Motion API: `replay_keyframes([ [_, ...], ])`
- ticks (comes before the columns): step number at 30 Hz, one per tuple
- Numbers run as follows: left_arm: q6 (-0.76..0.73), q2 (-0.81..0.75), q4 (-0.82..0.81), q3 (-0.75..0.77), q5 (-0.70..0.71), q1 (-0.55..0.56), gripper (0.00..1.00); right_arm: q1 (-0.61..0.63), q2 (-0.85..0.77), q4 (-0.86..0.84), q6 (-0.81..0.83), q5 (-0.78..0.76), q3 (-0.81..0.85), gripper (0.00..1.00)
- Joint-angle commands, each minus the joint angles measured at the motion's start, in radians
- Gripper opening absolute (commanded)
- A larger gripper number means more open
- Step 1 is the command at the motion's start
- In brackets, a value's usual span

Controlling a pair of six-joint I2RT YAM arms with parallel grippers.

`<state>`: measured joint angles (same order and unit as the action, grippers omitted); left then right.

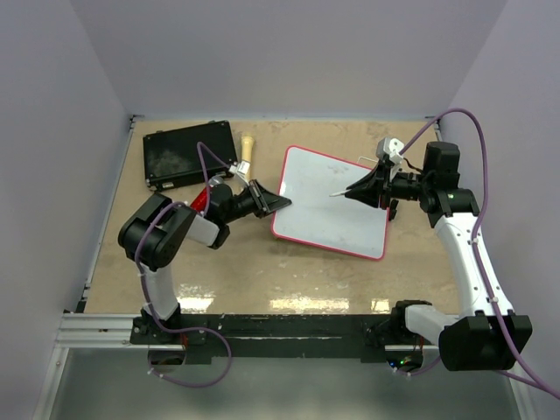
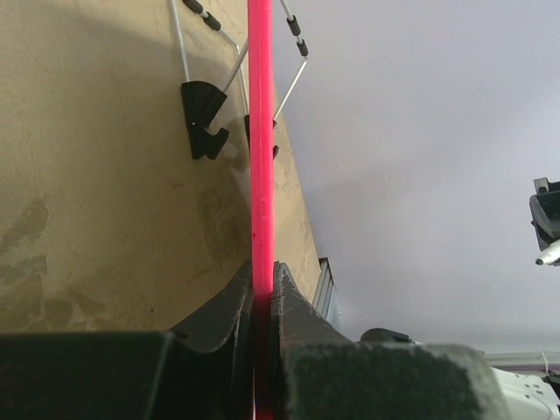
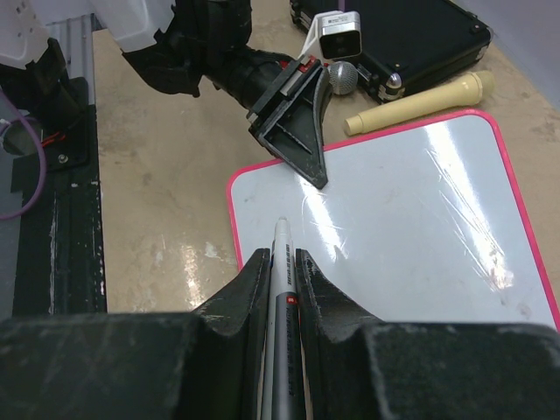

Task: Write a sentence on the whiteboard
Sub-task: Move the whiteboard stand to the center of the board.

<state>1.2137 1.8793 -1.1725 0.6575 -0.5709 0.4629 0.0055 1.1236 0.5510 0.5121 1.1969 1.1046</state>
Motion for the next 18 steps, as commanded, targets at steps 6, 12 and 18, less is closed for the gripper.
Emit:
replay_keyframes([
  [6,-0.022,0.035,-0.119,0.091,0.04,0.003,0.12,-0.002,-0.013,-0.025,0.0,0.027,0.0,0.0],
  [12,-0.04,0.044,-0.07,0.123,0.039,0.013,0.21,-0.002,-0.007,-0.019,0.008,0.027,0.001,0.0],
  [18,-0.066,0.037,-0.042,0.137,0.039,0.022,0.27,-0.002,-0.005,-0.013,0.016,0.027,0.001,0.0],
])
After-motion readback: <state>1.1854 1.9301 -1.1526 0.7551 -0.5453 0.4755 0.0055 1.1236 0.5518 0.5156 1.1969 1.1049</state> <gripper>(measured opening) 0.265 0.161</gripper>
